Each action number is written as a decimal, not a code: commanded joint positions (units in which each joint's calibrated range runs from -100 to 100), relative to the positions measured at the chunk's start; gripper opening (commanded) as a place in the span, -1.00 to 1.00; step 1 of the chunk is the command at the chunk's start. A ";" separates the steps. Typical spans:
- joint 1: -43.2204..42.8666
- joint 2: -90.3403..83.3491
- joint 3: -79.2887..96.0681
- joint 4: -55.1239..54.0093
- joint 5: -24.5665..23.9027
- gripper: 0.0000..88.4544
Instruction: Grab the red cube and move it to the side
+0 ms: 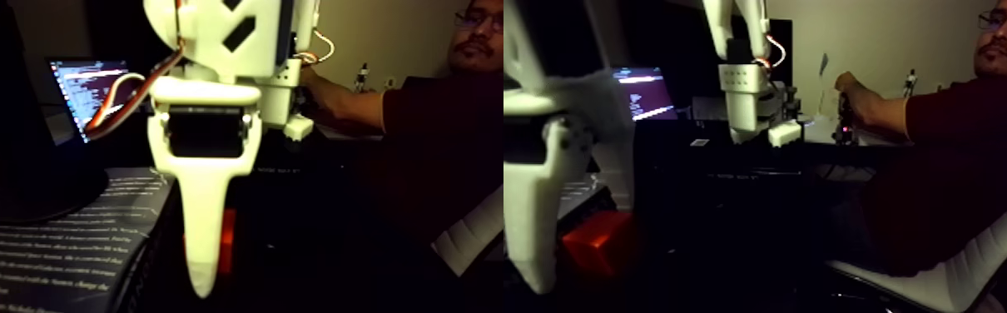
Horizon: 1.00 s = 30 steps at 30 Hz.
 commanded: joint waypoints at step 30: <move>-0.32 0.27 -0.60 -0.66 -0.24 -0.91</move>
